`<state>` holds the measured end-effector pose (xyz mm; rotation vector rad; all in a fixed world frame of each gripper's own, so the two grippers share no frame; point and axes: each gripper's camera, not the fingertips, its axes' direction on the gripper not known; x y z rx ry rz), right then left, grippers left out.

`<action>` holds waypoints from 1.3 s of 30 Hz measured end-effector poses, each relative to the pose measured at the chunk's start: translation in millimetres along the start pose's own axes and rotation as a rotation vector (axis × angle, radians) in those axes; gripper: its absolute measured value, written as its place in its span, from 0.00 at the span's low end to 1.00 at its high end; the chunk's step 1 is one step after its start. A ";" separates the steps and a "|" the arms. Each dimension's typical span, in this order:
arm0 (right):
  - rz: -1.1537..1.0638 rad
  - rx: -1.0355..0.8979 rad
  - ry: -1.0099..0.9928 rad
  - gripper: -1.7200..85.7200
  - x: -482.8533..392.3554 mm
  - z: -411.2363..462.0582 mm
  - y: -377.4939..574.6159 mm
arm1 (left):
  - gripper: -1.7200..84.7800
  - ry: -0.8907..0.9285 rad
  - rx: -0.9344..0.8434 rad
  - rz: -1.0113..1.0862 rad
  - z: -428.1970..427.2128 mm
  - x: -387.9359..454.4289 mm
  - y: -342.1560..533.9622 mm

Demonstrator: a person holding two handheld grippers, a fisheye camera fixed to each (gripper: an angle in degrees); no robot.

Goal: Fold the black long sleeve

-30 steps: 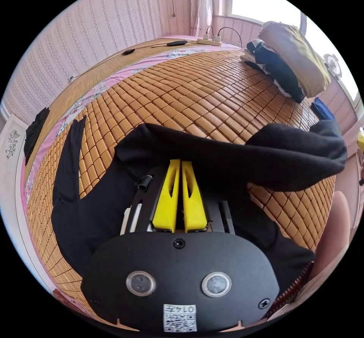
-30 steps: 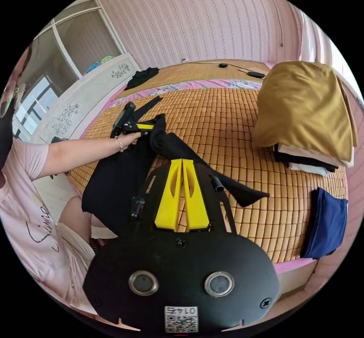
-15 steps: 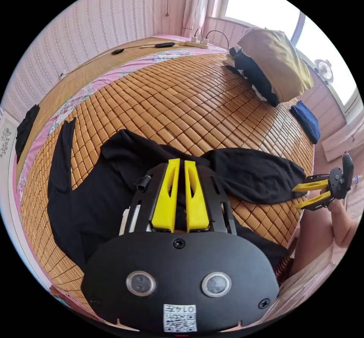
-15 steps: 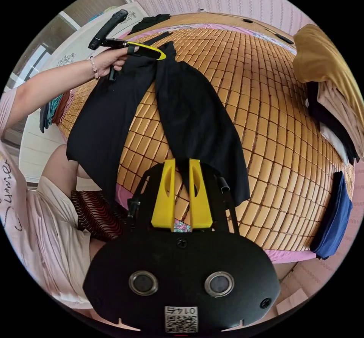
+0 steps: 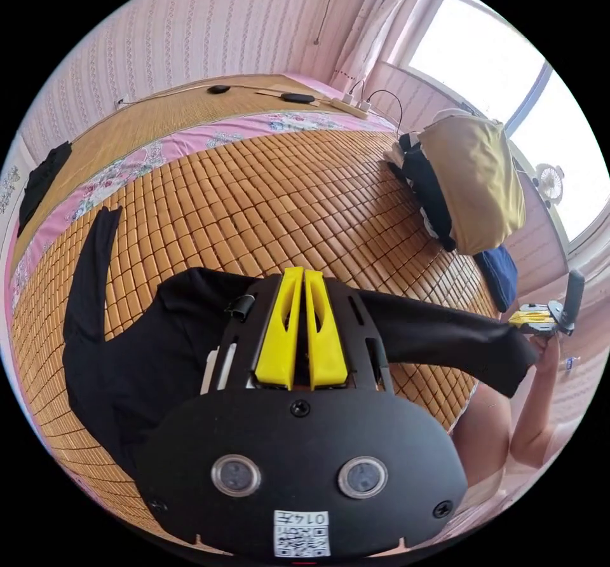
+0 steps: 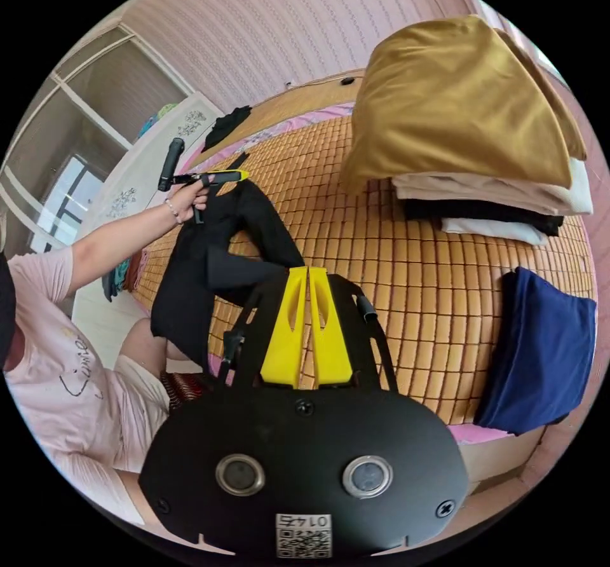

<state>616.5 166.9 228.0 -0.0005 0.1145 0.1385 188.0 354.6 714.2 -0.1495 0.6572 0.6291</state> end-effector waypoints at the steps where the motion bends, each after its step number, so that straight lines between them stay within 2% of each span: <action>1: 0.026 0.015 0.002 0.02 8.6 -0.2 1.2 | 0.05 0.010 -0.006 -0.012 4.0 0.7 -5.2; 4: 0.064 0.156 -0.151 0.02 38.5 -0.1 21.7 | 0.08 0.045 -0.077 -0.030 23.8 2.0 -14.7; 6: 0.101 0.237 -0.234 0.03 61.7 7.3 38.4 | 0.08 -0.001 -0.096 0.013 28.2 1.1 -9.2; 9: 0.151 0.253 -0.267 0.04 82.4 17.2 41.6 | 0.08 -0.036 -0.145 0.040 40.2 -4.0 1.4; 11: 0.135 0.220 -0.232 0.06 82.8 24.1 35.3 | 0.07 0.002 -0.172 0.046 50.4 3.9 8.8; 14: 0.133 0.146 -0.094 0.08 81.4 40.8 26.2 | 0.06 0.142 -0.202 0.107 69.4 52.4 15.0; 18: 0.116 0.101 -0.114 0.09 84.9 51.6 20.9 | 0.03 0.294 -0.211 0.224 100.7 154.8 7.0; 23: 0.125 0.109 -0.042 0.08 96.8 43.6 26.5 | 0.08 0.324 -0.280 0.358 149.0 262.6 -8.2; 26: 0.146 0.157 -0.117 0.04 111.3 34.5 35.9 | 0.03 0.350 -0.315 0.396 162.6 294.5 -11.3; 29: 0.172 0.204 -0.134 0.02 124.7 22.6 41.2 | 0.02 0.398 -0.299 0.552 141.4 329.8 6.8; 32: 0.184 0.196 -0.044 0.01 128.8 16.3 40.5 | 0.02 0.181 -0.237 0.802 117.5 373.3 51.4; 33: 0.186 0.181 -0.032 0.01 130.2 16.4 39.2 | 0.03 0.095 -0.208 0.819 114.3 383.6 66.6; 35: 0.191 0.162 -0.040 0.02 133.1 18.3 37.7 | 0.05 0.043 -0.210 0.842 115.9 394.4 81.9; 39: 0.187 0.116 -0.088 0.03 139.3 21.9 33.6 | 0.09 0.179 -0.299 0.772 128.7 399.1 86.3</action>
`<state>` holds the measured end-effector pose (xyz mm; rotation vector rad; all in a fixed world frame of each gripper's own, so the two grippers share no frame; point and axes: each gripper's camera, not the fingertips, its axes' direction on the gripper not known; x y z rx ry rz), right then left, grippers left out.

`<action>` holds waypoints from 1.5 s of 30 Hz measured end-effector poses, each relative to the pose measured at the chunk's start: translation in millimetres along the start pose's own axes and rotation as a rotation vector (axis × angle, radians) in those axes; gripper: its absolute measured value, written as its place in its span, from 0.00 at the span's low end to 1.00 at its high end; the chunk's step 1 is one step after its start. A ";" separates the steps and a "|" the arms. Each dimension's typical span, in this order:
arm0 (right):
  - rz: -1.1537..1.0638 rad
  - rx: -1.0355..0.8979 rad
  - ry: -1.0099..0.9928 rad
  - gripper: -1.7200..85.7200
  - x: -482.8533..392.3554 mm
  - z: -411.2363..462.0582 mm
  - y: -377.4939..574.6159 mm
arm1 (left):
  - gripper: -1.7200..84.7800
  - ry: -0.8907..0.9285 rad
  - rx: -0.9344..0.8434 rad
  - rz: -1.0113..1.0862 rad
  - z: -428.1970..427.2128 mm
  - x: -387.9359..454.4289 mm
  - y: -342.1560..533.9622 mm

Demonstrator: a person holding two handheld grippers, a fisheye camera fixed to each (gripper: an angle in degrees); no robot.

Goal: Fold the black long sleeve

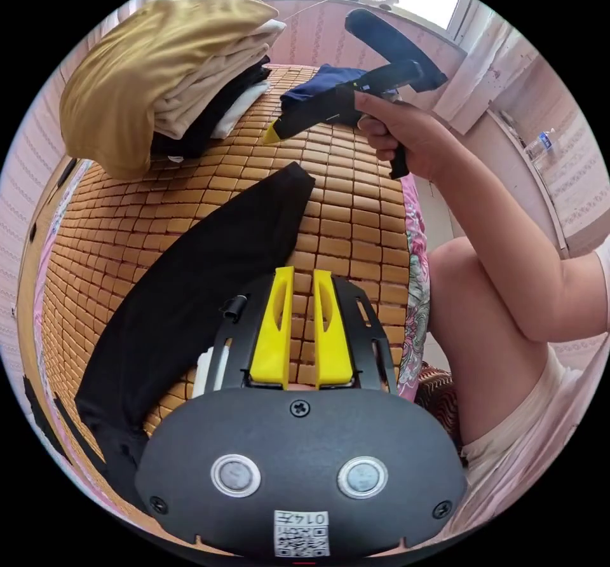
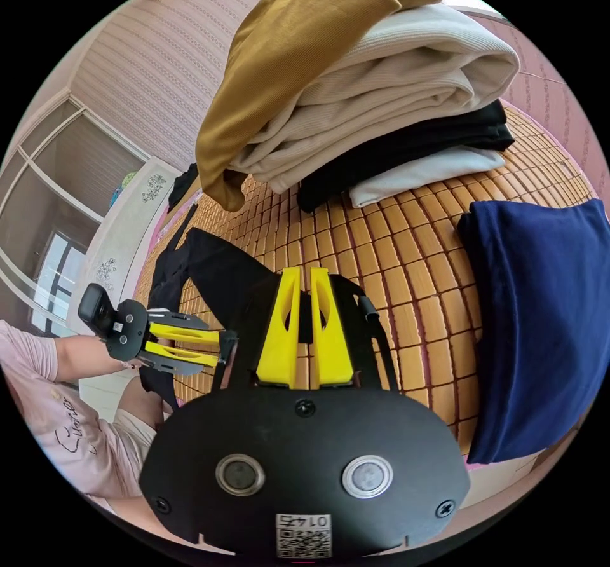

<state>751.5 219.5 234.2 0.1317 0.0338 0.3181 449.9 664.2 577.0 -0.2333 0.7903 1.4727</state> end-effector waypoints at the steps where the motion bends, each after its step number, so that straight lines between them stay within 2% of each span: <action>1: -0.002 -0.009 -0.004 0.03 0.5 0.6 -0.8 | 0.09 0.022 0.009 -0.009 -0.7 -0.6 -0.4; 6: -0.028 -0.066 -0.084 0.03 0.7 10.6 -11.0 | 0.09 0.030 0.182 -0.165 -23.1 -24.9 -10.6; 8: -0.046 -0.105 -0.099 0.02 -2.0 17.7 -15.4 | 0.09 0.068 0.198 -0.215 -19.2 -38.2 -21.9; 10: -0.055 -0.166 -0.062 0.01 -5.0 27.5 -19.7 | 0.10 0.080 0.192 -0.220 -11.4 -45.0 -35.7; 12: -0.062 -0.234 0.020 0.01 -8.0 39.4 -23.9 | 0.10 0.120 0.111 -0.207 7.6 -49.6 -52.8; 17: -0.062 -0.227 0.008 0.01 -8.5 40.7 -29.8 | 0.09 0.281 0.054 -0.115 18.9 -32.3 -51.6; 21: -0.066 -0.203 0.028 0.02 -13.5 40.8 -33.3 | 0.09 0.437 0.087 -0.087 5.6 -22.6 -28.0; 23: -0.064 -0.167 0.058 0.05 -16.6 36.5 -34.7 | 0.09 0.440 0.129 -0.110 -13.8 -29.9 -11.6; 26: -0.094 -0.163 0.063 0.08 -24.1 37.4 -36.6 | 0.09 0.338 0.204 -0.209 -58.1 -66.9 28.2; 29: -0.105 -0.208 0.040 0.03 -27.8 49.4 -37.9 | 0.09 0.126 0.234 -0.367 -102.6 -132.7 81.3; 36: -0.079 -0.201 0.044 0.02 -35.1 50.8 -45.1 | 0.09 -0.259 0.150 -0.855 -171.8 -329.8 201.7; 39: -0.083 -0.200 0.056 0.01 -41.8 53.1 -48.1 | 0.10 -0.326 0.075 -0.983 -172.0 -381.7 222.2; 45: -0.078 -0.205 0.086 0.01 -56.2 59.2 -56.6 | 0.07 -0.316 -0.011 -1.007 -182.4 -414.7 230.0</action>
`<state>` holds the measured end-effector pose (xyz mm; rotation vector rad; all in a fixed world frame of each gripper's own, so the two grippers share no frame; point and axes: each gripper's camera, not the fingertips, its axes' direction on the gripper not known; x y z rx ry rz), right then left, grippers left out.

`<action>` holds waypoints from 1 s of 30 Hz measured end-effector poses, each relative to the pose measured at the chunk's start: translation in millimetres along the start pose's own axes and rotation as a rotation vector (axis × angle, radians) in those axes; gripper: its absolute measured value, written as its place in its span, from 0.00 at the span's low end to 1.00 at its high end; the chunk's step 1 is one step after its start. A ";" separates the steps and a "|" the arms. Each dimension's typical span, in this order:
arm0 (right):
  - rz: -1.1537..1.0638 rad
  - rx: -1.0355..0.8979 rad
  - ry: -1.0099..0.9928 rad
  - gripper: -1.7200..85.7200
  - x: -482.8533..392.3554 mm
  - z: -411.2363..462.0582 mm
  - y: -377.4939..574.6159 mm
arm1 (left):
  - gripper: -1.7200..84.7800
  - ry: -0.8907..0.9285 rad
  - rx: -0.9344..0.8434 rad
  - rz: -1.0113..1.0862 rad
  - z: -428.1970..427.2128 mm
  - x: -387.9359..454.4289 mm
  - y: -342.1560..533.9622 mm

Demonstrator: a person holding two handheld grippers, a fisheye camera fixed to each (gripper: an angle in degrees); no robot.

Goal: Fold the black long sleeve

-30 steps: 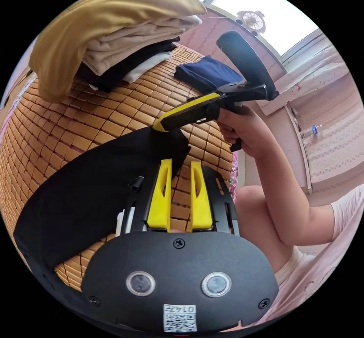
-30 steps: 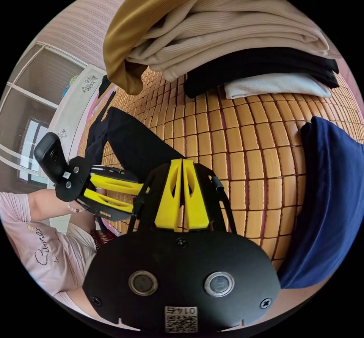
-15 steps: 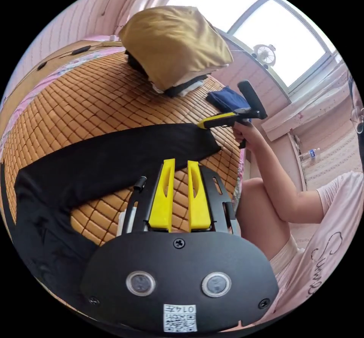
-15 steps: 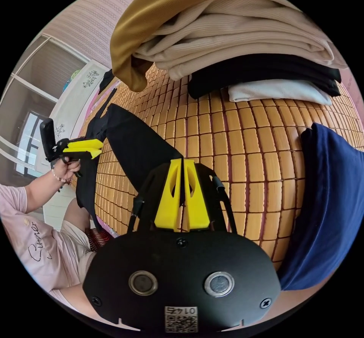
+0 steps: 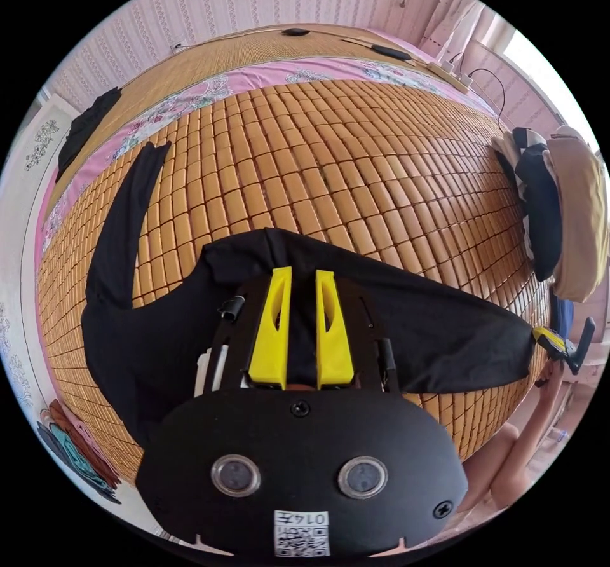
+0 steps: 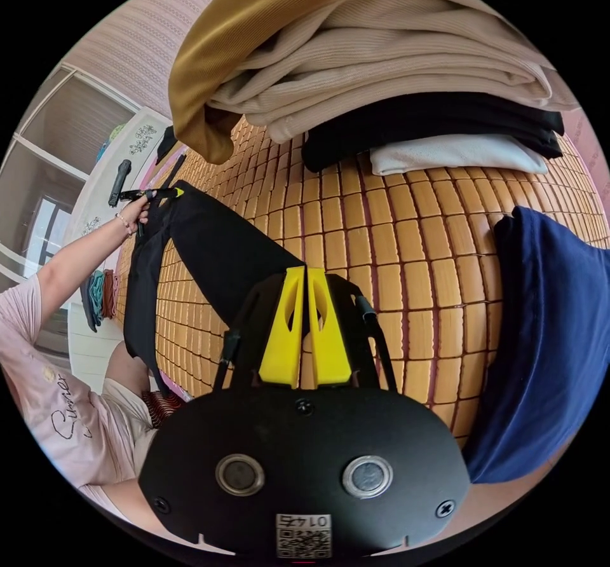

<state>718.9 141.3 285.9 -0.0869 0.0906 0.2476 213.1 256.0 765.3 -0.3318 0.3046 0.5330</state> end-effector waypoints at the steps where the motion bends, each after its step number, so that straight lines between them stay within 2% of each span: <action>1: 0.000 0.002 0.006 0.01 -1.9 0.4 -0.8 | 0.06 -0.005 0.017 0.002 -5.4 -2.8 0.0; 3: -0.003 0.010 0.025 0.01 -9.9 1.6 -2.9 | 0.02 0.034 0.102 -0.001 -26.8 -15.2 -0.8; 6: 0.004 0.021 0.034 0.01 -18.4 3.4 -5.3 | 0.01 0.091 0.023 0.024 -18.3 -21.0 -8.6; 9: 0.016 0.032 0.027 0.01 -25.3 5.3 -7.4 | 0.01 0.082 0.066 -0.006 -30.4 -30.3 -1.9; 14: 0.010 0.033 0.024 0.01 -40.0 9.7 -11.0 | 0.01 0.113 0.013 -0.042 -46.0 -55.2 -9.3; 19: -0.016 0.084 0.017 0.02 -57.8 13.2 -7.2 | 0.01 0.149 0.097 -0.071 -84.1 -69.2 5.7; 22: -0.043 0.183 0.099 0.03 -84.7 -0.5 -0.3 | 0.01 0.298 0.221 0.021 -147.3 -80.8 47.5; 24: -0.089 0.271 0.184 0.03 -120.1 -11.3 6.6 | 0.01 0.360 0.256 0.164 -201.7 -93.9 113.6; 26: -0.121 0.296 0.181 0.04 -152.6 -12.1 6.3 | 0.01 0.310 0.244 0.255 -235.7 -108.6 183.9; 30: -0.287 0.228 -0.061 0.06 -255.6 18.2 -36.9 | 0.01 0.107 0.138 0.259 -265.6 -166.6 359.4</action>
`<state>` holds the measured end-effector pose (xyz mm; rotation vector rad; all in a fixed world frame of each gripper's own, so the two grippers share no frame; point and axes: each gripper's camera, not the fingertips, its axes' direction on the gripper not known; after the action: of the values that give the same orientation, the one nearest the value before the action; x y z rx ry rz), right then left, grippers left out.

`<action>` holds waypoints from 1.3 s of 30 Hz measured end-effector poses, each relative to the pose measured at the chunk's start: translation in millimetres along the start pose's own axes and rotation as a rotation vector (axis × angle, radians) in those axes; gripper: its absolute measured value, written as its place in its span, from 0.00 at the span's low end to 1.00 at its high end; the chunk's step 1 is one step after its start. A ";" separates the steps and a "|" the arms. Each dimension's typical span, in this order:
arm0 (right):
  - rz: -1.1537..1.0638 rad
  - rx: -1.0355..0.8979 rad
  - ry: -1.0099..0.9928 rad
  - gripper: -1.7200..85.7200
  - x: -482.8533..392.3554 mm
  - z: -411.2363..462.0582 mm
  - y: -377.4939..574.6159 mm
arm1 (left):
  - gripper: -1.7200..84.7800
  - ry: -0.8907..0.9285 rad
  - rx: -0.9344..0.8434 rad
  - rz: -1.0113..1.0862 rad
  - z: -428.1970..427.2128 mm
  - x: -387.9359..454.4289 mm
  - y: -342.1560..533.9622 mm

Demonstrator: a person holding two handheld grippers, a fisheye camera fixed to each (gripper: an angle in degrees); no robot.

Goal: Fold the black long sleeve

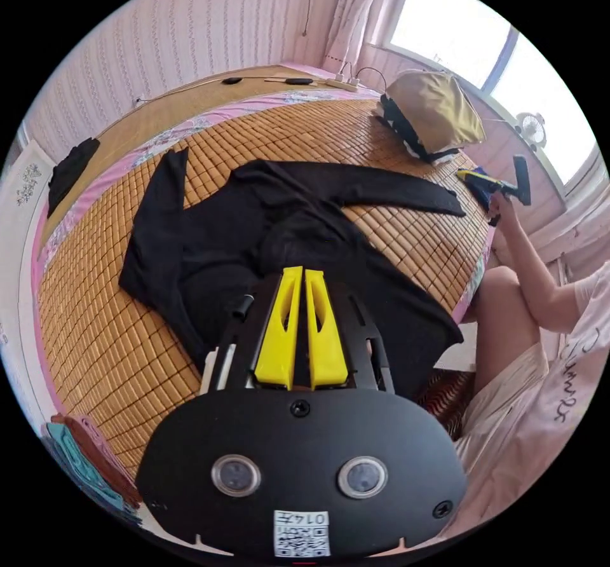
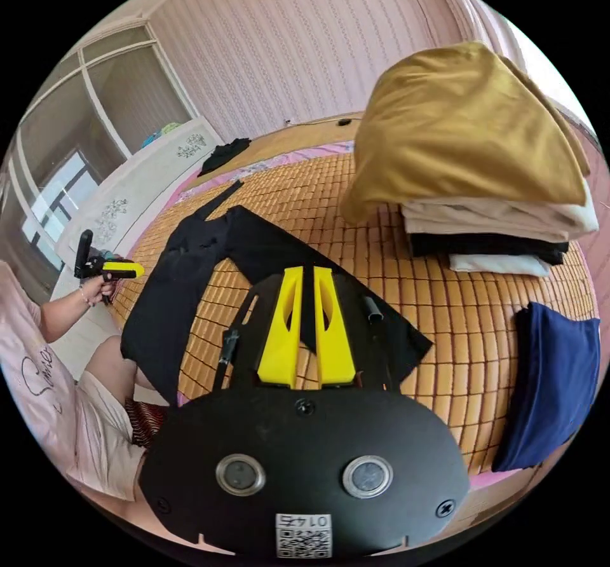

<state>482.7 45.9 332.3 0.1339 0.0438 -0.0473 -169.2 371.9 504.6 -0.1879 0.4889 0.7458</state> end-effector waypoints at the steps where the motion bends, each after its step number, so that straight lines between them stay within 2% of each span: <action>1: -0.025 -0.020 -0.035 0.07 -15.1 13.4 -13.6 | 0.01 -0.011 -0.016 -0.029 -4.1 -4.9 23.7; 3: -0.160 -0.144 -0.180 0.10 -88.1 78.0 -74.6 | 0.01 0.024 -0.030 -0.188 -17.5 -29.0 105.0; 6: -0.322 -0.274 -0.240 0.12 -194.1 162.2 -147.4 | 0.01 0.078 0.046 -0.341 -29.7 -51.5 166.2; 10: -0.466 -0.391 -0.237 0.13 -313.7 256.6 -220.1 | 0.01 0.069 0.099 -0.408 -33.8 -67.6 190.3; 13: -0.514 -0.482 -0.144 0.14 -391.6 334.7 -265.4 | 0.01 0.079 0.116 -0.430 -36.0 -78.1 197.2; 15: -0.493 -0.556 -0.062 0.15 -435.3 393.6 -292.6 | 0.01 0.073 0.067 -0.412 -35.0 -84.0 198.4; 16: -0.489 -0.562 -0.035 0.15 -443.5 406.5 -297.5 | 0.01 0.073 0.086 -0.404 -39.3 -85.1 199.8; 20: -0.450 -0.649 0.291 0.16 -466.9 489.2 -310.2 | 0.01 0.130 0.109 -0.407 -55.7 -102.2 208.4; 21: -0.394 -0.679 0.274 0.15 -465.1 502.9 -310.2 | 0.01 0.157 0.119 -0.422 -60.2 -108.3 212.0; 23: -0.297 -0.615 0.243 0.13 -464.5 504.8 -316.6 | 0.01 0.182 0.126 -0.429 -67.2 -114.7 215.2; 25: -0.302 -0.600 0.254 0.09 -470.8 509.1 -319.7 | 0.01 0.195 0.133 -0.426 -74.7 -119.1 217.2; 26: -0.354 -0.594 0.298 0.05 -479.1 512.0 -321.0 | 0.01 0.204 0.137 -0.425 -79.5 -121.8 218.3; 29: -0.493 -0.581 0.244 0.03 -508.0 508.9 -325.5 | 0.01 0.212 0.141 -0.420 -92.6 -126.0 220.2; 31: -0.608 -0.492 0.148 0.03 -534.7 489.1 -326.8 | 0.01 0.206 0.143 -0.414 -100.8 -126.1 220.9; 33: -0.843 -0.419 -0.142 0.03 -581.7 447.1 -318.7 | 0.01 0.190 0.143 -0.404 -112.4 -124.6 220.8; 36: -1.056 -0.420 -0.405 0.03 -629.4 389.7 -300.6 | 0.01 0.188 0.149 -0.406 -127.8 -123.6 222.3; 37: -1.084 -0.402 -0.401 0.03 -634.2 381.6 -297.8 | 0.01 0.187 0.156 -0.404 -131.8 -122.9 222.9; 39: -1.056 -0.277 -0.250 0.05 -635.5 370.3 -294.9 | 0.01 0.189 0.203 -0.397 -151.3 -120.8 226.1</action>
<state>-151.2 -267.6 689.7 -0.1859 -0.1328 -1.1067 -455.4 412.3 433.3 -0.1593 0.6790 0.2889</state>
